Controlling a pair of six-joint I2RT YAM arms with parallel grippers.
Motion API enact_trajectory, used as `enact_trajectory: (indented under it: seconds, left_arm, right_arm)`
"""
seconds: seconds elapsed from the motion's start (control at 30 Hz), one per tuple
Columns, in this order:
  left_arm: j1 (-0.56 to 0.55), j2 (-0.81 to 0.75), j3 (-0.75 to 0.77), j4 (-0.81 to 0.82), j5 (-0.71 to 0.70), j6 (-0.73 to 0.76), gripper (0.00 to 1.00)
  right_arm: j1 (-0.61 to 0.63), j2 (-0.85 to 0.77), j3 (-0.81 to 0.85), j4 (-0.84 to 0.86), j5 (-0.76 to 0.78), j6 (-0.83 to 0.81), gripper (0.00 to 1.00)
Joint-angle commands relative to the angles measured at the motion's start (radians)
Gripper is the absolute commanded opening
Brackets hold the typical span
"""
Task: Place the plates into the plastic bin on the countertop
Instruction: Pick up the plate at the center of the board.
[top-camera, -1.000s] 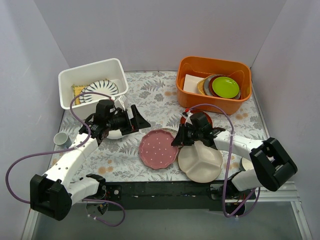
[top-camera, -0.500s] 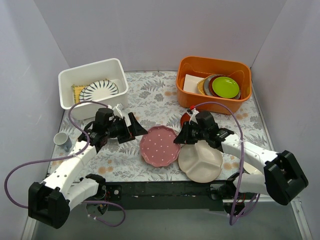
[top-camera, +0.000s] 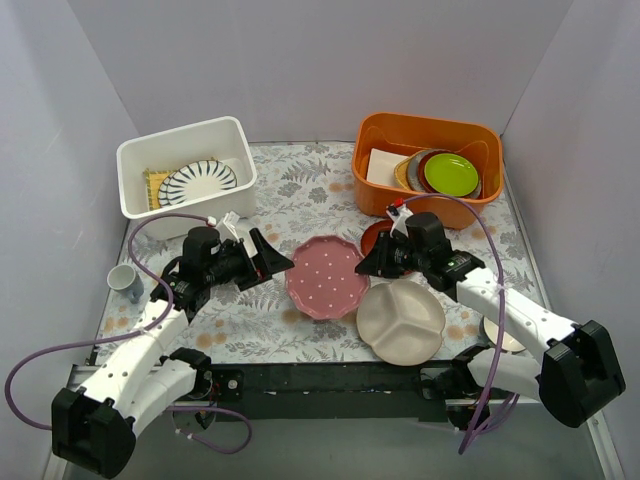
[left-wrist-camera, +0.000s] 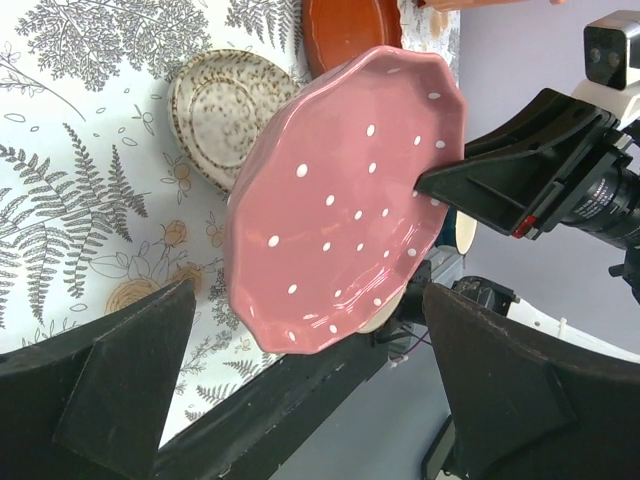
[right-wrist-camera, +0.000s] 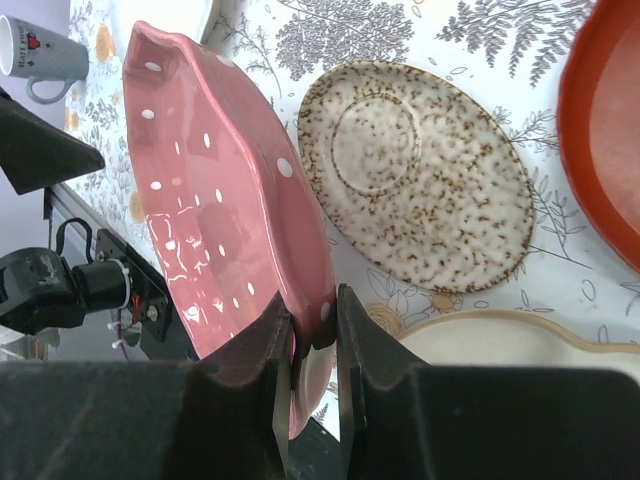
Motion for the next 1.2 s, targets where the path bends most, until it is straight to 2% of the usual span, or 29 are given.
enact_trajectory:
  seconds: [0.0,0.17,0.27,0.4,0.67,0.9,1.07,1.17]
  left_arm:
    - [0.0,-0.032,-0.022,0.026,-0.003,-0.012,0.98]
    - [-0.007,-0.042,-0.072,0.075,0.053,-0.028,0.98]
    - [-0.027,-0.1,-0.121,0.153,0.06,-0.07,0.98]
    - [-0.037,-0.134,-0.152,0.174,0.066,-0.101,0.98]
    - [-0.075,-0.149,-0.2,0.253,0.079,-0.144,0.9]
    - [-0.145,-0.091,-0.218,0.33,0.061,-0.178,0.78]
    - [-0.162,-0.055,-0.209,0.33,0.049,-0.172,0.75]
    - [-0.167,-0.052,-0.209,0.362,0.044,-0.172,0.68]
  right_arm:
    - [-0.033,-0.078,0.044,0.11,-0.068,0.034,0.01]
    - [-0.036,-0.086,0.066,0.087,-0.079,0.039,0.01]
    - [-0.036,-0.1,0.052,0.108,-0.088,0.053,0.01]
    - [-0.036,-0.118,0.052,0.113,-0.096,0.074,0.01]
    - [-0.036,-0.146,0.032,0.154,-0.11,0.111,0.01]
    - [-0.036,-0.155,0.037,0.148,-0.114,0.114,0.01]
    - [-0.036,-0.16,0.035,0.159,-0.133,0.129,0.01]
    - [-0.036,-0.166,0.032,0.159,-0.131,0.132,0.01]
